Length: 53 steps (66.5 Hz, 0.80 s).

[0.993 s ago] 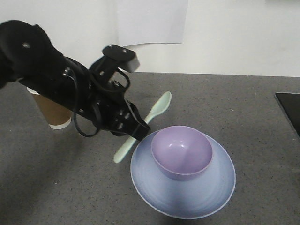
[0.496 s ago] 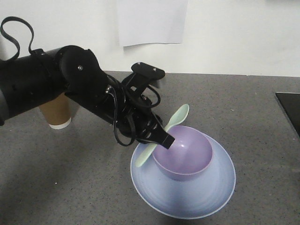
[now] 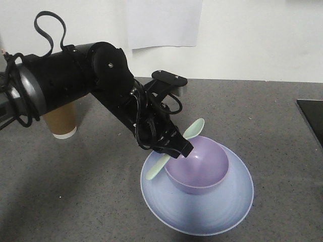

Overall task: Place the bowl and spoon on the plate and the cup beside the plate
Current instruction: 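Swing the left gripper with the spoon over the lavender bowl, then lower the spoon into the bowl and open the left gripper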

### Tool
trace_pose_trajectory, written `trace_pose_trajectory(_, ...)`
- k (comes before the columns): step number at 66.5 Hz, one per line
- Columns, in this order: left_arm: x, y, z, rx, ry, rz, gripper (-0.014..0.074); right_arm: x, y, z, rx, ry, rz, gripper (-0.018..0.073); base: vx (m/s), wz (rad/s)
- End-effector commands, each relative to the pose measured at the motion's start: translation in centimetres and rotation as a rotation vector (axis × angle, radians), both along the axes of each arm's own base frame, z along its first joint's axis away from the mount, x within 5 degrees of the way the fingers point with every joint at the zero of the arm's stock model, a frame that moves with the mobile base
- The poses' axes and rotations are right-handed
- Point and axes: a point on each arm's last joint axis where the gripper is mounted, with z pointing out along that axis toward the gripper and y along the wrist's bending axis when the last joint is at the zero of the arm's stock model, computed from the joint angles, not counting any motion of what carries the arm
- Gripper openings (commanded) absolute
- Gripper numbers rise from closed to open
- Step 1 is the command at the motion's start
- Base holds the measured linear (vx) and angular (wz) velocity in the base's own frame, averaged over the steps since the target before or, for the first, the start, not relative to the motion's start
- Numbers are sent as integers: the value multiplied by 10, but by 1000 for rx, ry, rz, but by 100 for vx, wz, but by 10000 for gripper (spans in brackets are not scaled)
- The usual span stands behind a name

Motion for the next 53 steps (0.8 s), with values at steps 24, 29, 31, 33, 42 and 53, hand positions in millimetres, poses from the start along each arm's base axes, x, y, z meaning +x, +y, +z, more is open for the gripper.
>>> trace_pose_trajectory(24, -8, -3, 29, -95, -34, 5, 35, 4, 1, 11, 9, -57, -6, -6, 0, 0)
trace_pose_trajectory(29, -9, -5, 30, -115, -32, -15, 63, 4, 1, 11, 9, -57, -6, -6, 0, 0)
trace_pose_trajectory(31, -10, -6, 30, -124, -31, -26, 77, 4, 1, 11, 9, -57, -6, -6, 0, 0)
trace_pose_trajectory(33, -11, -7, 31, -136, -27, -32, 92, 4, 1, 11, 9, -57, -6, -6, 0, 0)
trace_pose_trajectory(42, -12, -8, 32, -159, -17, -41, 181, 4, 1, 11, 9, -57, -6, -6, 0, 0)
trace_pose_trajectory(53, -12, -8, 32, -155, -11, -41, 311, 4, 1, 11, 9, -57, -6, -6, 0, 0)
